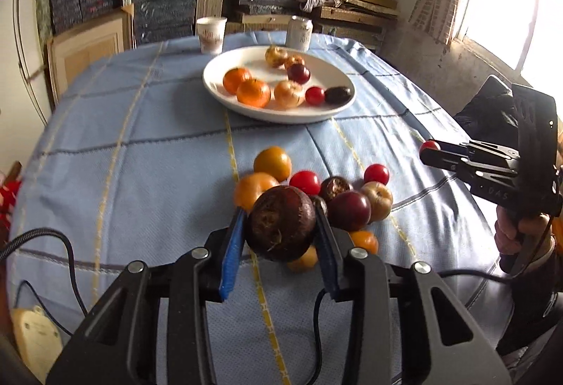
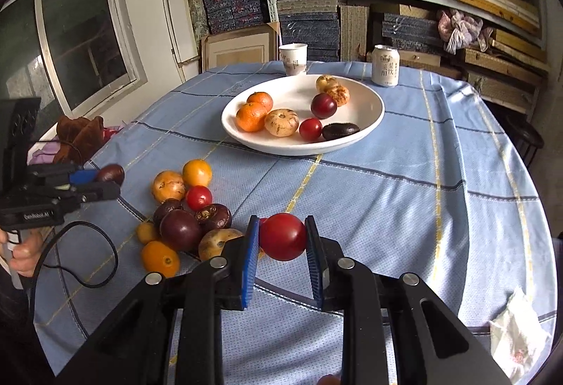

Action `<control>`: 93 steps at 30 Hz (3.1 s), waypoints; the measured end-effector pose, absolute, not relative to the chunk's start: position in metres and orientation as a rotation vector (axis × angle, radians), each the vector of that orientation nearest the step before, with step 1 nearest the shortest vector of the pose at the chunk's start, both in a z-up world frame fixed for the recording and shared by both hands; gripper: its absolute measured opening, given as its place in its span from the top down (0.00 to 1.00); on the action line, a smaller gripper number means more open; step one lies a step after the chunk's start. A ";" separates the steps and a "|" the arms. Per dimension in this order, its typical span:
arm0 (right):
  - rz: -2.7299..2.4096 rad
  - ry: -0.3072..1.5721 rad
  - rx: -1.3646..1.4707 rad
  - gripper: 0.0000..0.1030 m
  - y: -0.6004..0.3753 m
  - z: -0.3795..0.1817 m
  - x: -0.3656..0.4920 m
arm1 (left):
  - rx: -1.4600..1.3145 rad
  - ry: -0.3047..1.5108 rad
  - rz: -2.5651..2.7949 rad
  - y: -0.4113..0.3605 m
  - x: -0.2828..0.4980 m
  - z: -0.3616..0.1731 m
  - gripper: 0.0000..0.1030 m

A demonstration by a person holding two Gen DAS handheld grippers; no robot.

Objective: Organize fruits
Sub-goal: 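Lower the dark fruit and red tomato onto the white plate and open both tools, then move both tools back over the fruit pile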

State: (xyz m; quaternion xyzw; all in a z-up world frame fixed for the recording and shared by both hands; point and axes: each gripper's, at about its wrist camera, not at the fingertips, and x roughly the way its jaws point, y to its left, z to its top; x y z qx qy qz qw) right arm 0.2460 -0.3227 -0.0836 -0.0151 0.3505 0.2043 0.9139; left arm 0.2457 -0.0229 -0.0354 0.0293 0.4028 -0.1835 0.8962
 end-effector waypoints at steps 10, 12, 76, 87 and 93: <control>0.454 0.650 -0.043 0.75 -0.314 -0.052 0.288 | 0.186 0.771 -0.381 -0.057 0.311 0.006 0.64; 0.440 0.658 -0.022 0.75 -0.315 -0.055 0.311 | 0.218 0.782 -0.361 -0.068 0.337 0.005 0.64; 0.486 0.922 -0.031 0.51 -0.212 -0.120 0.218 | 0.079 0.727 -0.247 0.009 0.223 -0.053 0.07; 0.510 0.959 0.003 0.62 -0.211 -0.126 0.227 | 0.078 0.727 -0.239 0.010 0.224 -0.054 0.07; 0.511 0.934 0.012 0.63 -0.216 -0.120 0.219 | 0.080 0.697 -0.231 0.011 0.223 -0.051 0.07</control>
